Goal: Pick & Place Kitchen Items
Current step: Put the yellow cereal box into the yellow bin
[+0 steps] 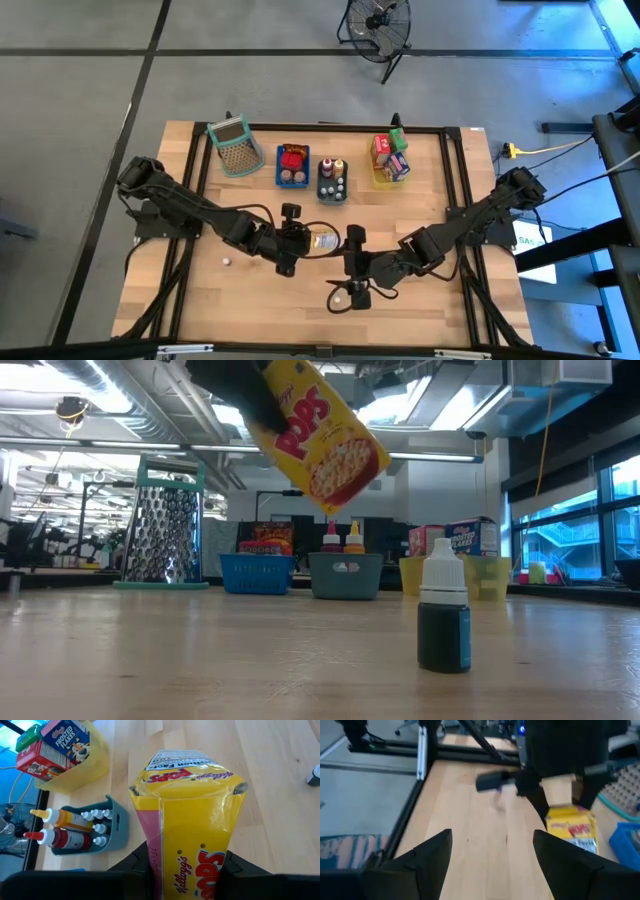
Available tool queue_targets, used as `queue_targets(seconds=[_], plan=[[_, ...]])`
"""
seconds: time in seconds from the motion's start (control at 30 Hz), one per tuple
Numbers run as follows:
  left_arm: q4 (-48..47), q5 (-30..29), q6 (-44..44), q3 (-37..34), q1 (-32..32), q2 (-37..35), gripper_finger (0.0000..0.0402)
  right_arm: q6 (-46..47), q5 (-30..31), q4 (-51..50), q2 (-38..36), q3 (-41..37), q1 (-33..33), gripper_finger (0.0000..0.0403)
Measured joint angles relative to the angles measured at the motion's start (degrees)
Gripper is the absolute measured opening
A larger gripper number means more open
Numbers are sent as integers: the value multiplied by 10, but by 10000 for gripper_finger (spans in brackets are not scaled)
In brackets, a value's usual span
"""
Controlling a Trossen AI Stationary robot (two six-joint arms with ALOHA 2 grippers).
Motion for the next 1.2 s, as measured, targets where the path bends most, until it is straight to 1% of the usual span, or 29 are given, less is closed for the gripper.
queue_targets(seconds=[0.1,0.2,0.37,0.43,0.5,0.57,0.67,0.77,0.9,1.0,1.1,1.13,1.2], plan=[[0,2,0,0,0,0,102,0,0,-17,0,0,0,283],[0,9,-3,0,0,0,102,-3,0,-23,0,0,0,297],[0,10,-8,0,0,0,102,-5,0,-39,0,0,0,352],[0,10,-9,0,0,0,102,-24,-2,-47,0,0,0,378],[0,10,-14,0,0,0,102,-39,-22,-49,4,0,0,394],[0,10,-19,0,0,0,102,-28,-48,-55,4,-1,0,395],[0,11,-29,0,0,0,102,-11,-61,-72,4,-1,-3,389],[0,29,-35,0,0,0,102,-9,-60,-79,5,-1,-3,388],[0,39,-39,0,0,-1,102,-1,-61,-74,5,-1,-3,388],[4,39,-39,0,0,-1,102,21,-61,-46,5,-1,-3,388],[5,39,-39,0,0,-1,102,23,-60,-15,5,-1,-5,388],[5,39,-39,0,0,-1,102,26,-57,-10,5,-1,-7,388],[6,39,-39,0,0,-1,102,42,-31,-15,5,-1,-7,388]])
